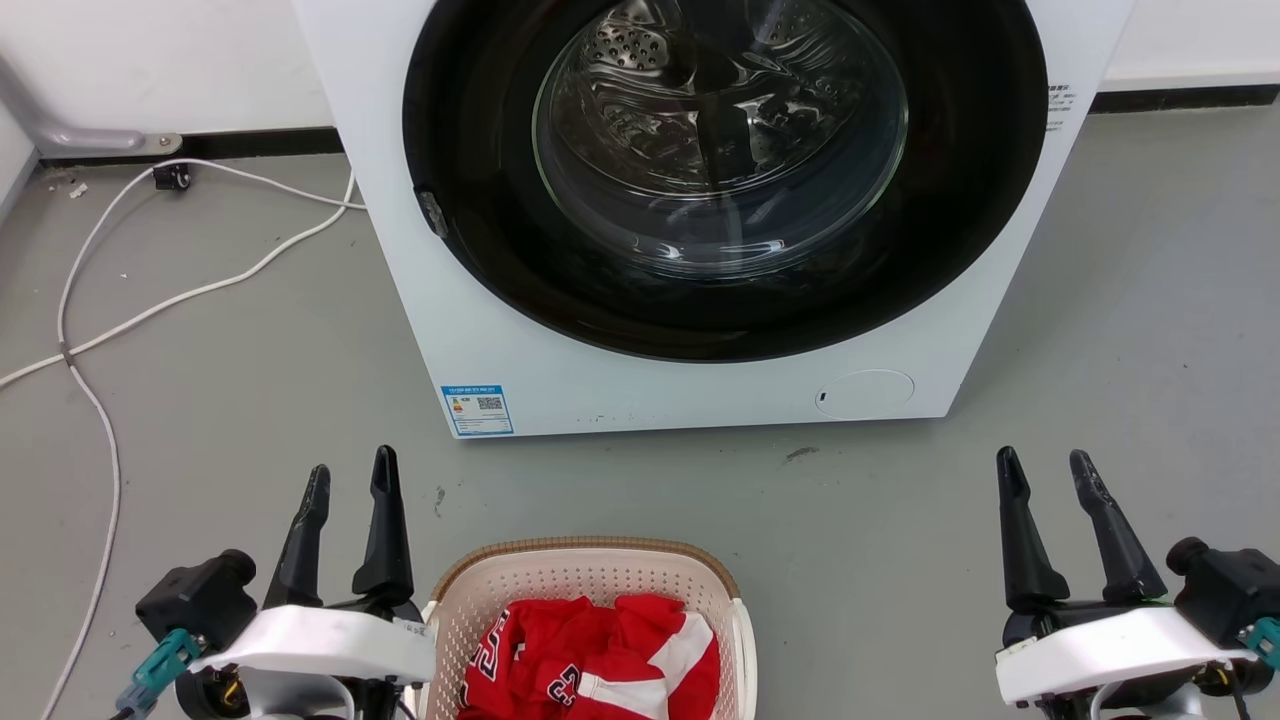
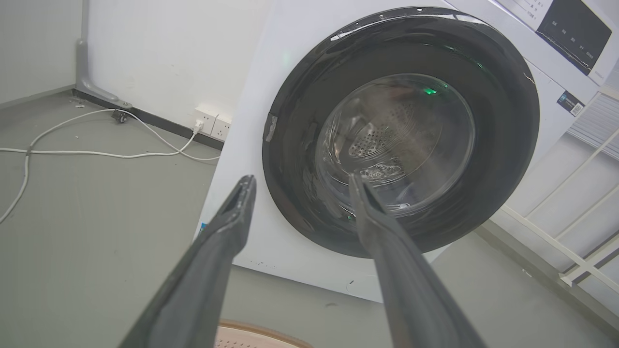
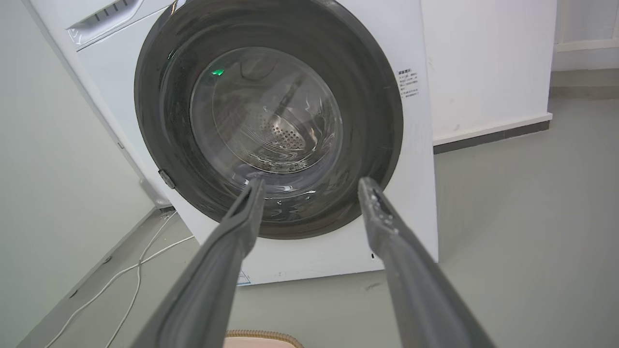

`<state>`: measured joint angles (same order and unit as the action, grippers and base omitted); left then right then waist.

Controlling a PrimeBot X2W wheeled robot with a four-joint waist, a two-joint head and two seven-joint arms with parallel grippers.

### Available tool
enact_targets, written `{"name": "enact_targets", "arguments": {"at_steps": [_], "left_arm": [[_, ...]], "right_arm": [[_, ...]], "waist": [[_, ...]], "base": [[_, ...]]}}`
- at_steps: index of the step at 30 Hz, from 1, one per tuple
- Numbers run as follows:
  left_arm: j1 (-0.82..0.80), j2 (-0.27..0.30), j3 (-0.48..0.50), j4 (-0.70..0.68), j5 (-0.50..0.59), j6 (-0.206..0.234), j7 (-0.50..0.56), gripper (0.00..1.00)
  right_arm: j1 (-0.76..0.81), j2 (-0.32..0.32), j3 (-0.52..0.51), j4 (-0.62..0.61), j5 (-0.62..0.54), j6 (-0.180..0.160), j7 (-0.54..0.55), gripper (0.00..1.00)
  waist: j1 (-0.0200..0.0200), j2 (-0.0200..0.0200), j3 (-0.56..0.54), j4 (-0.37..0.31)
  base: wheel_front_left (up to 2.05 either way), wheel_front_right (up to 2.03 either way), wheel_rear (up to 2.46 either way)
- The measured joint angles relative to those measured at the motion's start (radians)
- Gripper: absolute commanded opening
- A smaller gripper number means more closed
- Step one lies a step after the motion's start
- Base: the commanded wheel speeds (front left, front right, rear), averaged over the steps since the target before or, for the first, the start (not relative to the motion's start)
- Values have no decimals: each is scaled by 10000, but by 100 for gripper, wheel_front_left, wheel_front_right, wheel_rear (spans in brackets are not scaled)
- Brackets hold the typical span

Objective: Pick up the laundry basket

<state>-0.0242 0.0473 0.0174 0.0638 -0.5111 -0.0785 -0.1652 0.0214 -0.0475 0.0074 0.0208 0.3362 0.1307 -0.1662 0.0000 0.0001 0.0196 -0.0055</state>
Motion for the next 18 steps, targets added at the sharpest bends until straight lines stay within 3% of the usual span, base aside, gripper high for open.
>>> {"name": "enact_targets", "arguments": {"at_steps": [18], "left_arm": [[97, 6, -102, -65, 1626, -6, -408, 100]], "right_arm": [[161, -2, 163, -232, -1685, 2, -403, 100]], "waist": [[0, 0, 38, -20]], "base": [[0, 0, 0]]}}
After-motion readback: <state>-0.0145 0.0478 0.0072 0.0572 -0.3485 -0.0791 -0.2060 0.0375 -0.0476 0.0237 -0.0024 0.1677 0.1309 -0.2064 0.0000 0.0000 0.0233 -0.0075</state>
